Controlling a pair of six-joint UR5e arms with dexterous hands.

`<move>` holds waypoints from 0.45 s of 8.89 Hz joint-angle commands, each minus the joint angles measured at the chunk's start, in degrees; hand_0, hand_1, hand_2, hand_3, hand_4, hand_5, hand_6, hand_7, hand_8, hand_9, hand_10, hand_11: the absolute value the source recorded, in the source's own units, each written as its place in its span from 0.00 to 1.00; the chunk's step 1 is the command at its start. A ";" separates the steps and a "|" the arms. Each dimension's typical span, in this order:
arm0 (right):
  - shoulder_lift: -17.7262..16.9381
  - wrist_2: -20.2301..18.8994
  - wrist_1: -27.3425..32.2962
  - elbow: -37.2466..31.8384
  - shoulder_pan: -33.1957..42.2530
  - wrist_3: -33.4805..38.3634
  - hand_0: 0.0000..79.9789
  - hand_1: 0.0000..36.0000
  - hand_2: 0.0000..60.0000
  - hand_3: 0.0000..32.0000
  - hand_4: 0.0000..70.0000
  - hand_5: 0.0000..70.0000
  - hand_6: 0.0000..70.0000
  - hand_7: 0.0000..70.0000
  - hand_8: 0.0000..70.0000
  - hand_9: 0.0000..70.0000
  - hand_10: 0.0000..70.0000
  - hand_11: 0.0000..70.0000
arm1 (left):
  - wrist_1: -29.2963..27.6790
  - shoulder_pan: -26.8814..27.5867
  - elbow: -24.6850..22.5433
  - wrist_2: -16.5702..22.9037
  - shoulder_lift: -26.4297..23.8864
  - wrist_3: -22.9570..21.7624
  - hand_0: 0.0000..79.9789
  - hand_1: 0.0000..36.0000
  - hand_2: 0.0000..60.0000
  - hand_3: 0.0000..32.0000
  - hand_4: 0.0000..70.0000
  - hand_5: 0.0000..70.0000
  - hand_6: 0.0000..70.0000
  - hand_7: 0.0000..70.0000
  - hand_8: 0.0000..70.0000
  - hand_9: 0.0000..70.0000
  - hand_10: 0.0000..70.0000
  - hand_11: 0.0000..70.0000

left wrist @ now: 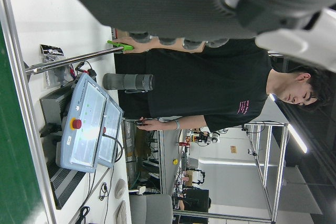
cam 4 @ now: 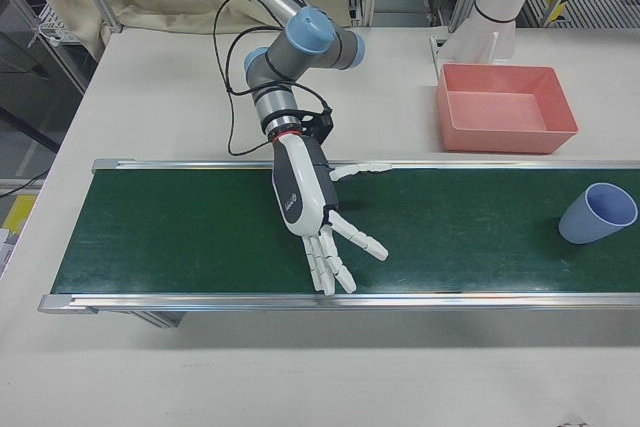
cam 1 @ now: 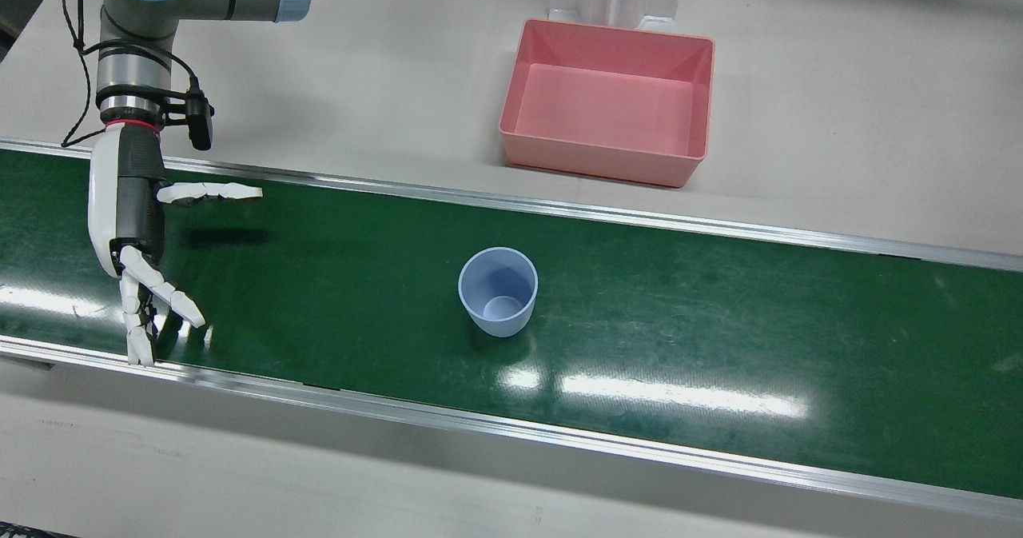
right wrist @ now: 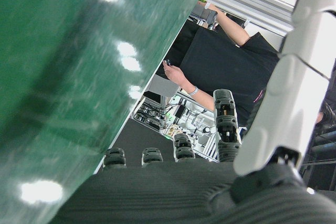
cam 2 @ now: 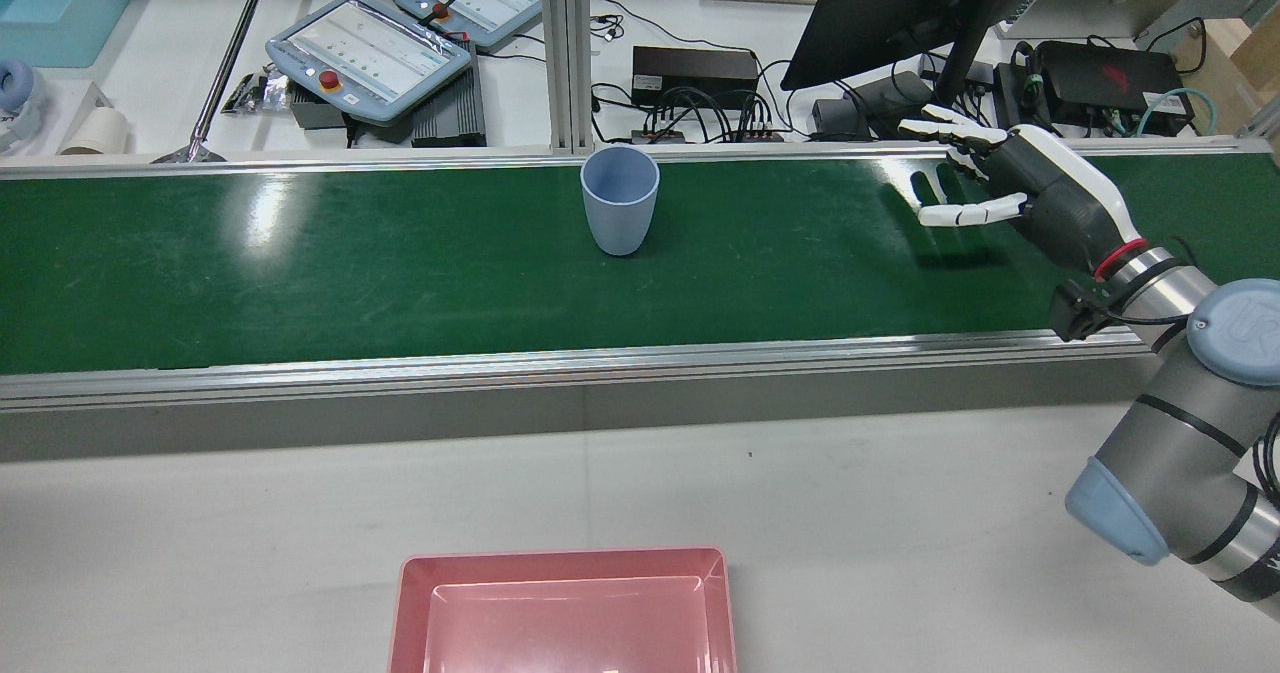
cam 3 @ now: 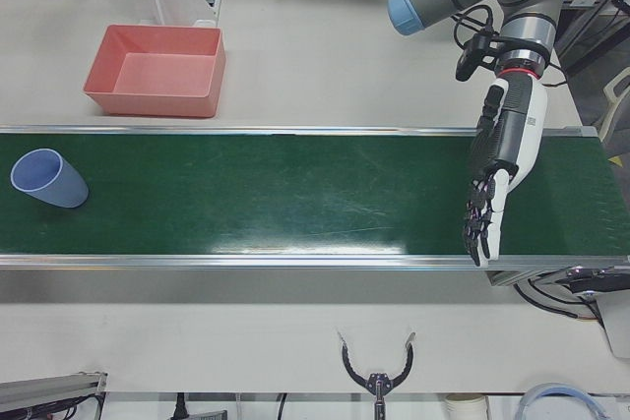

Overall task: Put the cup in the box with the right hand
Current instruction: 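Close the right hand around the blue-grey cup on the belt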

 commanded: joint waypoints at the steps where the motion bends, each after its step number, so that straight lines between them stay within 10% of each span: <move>1: 0.05 0.08 0.06 -0.24 -0.86 -1.35 0.60 0.43 0.26 0.41 0.08 0.07 0.03 0.20 0.01 0.07 0.03 0.07 | 0.06 0.00 0.00 -0.05 0.00 0.00 0.00 0.00 0.00 0.00 0.00 0.00 0.00 0.00 0.00 0.00 0.00 0.00; 4: 0.14 1.22 0.06 -0.07 -2.53 -1.35 0.62 0.33 0.02 0.41 0.14 0.07 0.03 0.20 0.01 0.07 0.03 0.07 | -0.03 0.00 0.00 -0.05 0.00 0.00 0.00 0.00 0.00 0.00 0.00 0.00 0.00 0.00 0.00 0.00 0.00 0.00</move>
